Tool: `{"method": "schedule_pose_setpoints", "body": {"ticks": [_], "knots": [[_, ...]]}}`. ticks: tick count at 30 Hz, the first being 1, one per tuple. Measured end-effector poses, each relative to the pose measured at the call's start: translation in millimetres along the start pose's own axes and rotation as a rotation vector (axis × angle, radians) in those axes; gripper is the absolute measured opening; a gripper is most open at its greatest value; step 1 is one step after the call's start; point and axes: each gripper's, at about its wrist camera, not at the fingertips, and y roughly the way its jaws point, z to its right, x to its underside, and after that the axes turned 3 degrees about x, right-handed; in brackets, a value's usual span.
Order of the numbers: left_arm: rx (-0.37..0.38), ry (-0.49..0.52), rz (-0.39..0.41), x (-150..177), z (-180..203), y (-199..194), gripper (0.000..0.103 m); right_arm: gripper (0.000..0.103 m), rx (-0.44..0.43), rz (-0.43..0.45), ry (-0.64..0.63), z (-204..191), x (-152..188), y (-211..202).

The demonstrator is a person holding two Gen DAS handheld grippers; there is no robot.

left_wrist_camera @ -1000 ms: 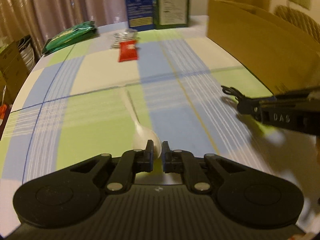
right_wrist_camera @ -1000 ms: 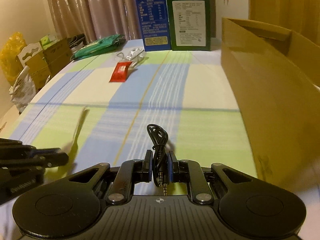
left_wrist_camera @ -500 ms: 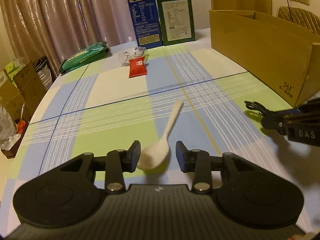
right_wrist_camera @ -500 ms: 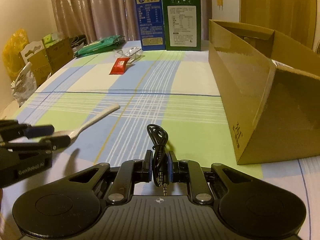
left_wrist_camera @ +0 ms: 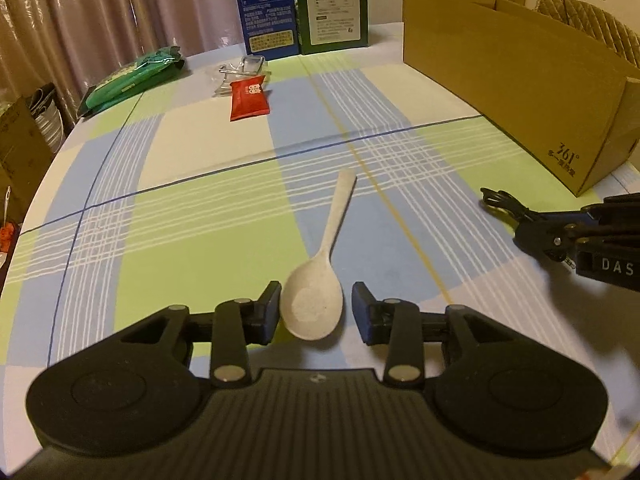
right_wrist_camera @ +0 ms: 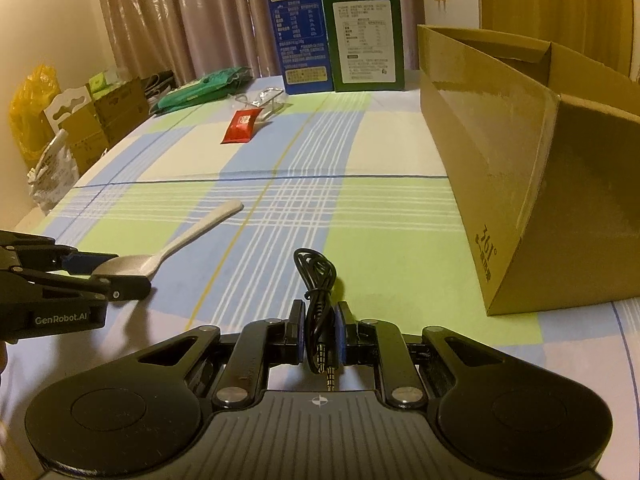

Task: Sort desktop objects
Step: 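Lift the spoon with the left gripper while the right lifts the cable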

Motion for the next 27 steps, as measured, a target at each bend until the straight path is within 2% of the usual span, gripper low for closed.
{"method": "schedule_pose_setpoints", "body": {"ticks": [3,9,17,22,27], "knots": [[0.003,0.011,-0.005,-0.1,1.9,0.1,0.032,0.012,-0.001,0.002,0.003,0.2,0.0,0.2],[-0.026,0.110,0.010,0.3,9.0,-1.1,0.032,0.012,-0.005,0.004,0.010,0.3,0.2,0.6],[0.011,0.084,-0.002,-1.3,5.5,2.8,0.032,0.012,-0.010,0.007,0.019,1.0,-0.5,0.9],[-0.008,0.126,0.007,-0.9,7.3,1.3,0.032,0.012,-0.011,0.010,0.025,0.8,-0.9,1.6],[0.009,0.127,0.002,-1.1,4.8,2.0,0.031,0.012,-0.014,0.010,0.032,1.8,-1.3,2.1]]}}
